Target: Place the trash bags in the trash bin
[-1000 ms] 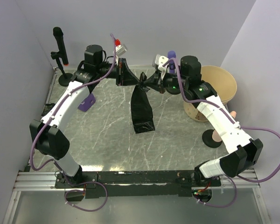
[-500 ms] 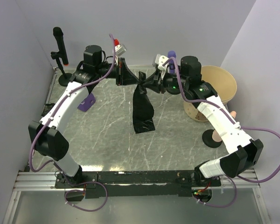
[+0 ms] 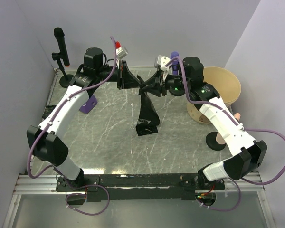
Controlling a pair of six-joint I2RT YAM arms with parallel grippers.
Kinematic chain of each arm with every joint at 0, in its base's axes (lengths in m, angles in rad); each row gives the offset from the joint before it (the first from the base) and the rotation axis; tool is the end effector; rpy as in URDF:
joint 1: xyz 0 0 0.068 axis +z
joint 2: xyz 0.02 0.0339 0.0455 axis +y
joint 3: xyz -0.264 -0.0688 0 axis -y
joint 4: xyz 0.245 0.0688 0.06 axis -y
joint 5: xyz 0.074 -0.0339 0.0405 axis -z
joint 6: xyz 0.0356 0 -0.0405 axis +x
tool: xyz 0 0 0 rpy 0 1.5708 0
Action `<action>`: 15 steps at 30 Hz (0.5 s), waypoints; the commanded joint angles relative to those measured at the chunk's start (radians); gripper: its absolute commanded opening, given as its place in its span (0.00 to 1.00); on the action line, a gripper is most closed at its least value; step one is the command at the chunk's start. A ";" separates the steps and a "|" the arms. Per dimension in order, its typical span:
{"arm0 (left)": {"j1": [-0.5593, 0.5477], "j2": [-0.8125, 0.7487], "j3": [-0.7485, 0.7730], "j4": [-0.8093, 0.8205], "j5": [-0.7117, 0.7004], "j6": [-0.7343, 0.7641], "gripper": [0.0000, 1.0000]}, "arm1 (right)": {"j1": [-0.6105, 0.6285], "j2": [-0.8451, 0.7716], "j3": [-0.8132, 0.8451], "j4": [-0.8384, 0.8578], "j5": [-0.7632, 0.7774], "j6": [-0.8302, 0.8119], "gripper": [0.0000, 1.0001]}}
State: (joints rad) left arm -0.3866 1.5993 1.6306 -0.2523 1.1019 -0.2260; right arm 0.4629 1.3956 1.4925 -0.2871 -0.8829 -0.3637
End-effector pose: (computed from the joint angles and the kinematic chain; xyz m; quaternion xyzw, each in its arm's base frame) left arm 0.3200 -0.1646 0.4253 0.3794 0.6369 -0.5502 0.3843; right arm 0.2623 0.1617 0.4386 -0.5291 0.5292 0.3576 0.5587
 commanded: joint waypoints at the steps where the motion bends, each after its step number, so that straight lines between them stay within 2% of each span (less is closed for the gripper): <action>1: -0.008 -0.045 -0.005 0.028 0.032 0.005 0.01 | 0.013 0.006 0.049 0.057 0.004 0.003 0.38; 3: -0.008 -0.045 -0.006 0.030 0.035 0.004 0.01 | 0.014 0.005 0.046 0.063 0.012 0.005 0.35; 4: -0.009 -0.045 -0.008 0.028 0.035 0.007 0.01 | 0.014 0.006 0.045 0.068 0.013 0.006 0.30; 9: -0.008 -0.045 -0.002 0.006 0.010 0.025 0.01 | 0.016 0.002 0.045 0.059 0.018 -0.012 0.00; 15: 0.002 -0.055 0.018 -0.102 -0.120 0.126 0.01 | -0.006 -0.024 0.041 0.013 0.027 -0.067 0.00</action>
State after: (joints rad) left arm -0.3897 1.5940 1.6230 -0.2897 1.0710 -0.1837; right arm 0.4709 1.3979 1.4925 -0.2745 -0.8577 -0.3832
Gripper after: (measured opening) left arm 0.012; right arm 0.008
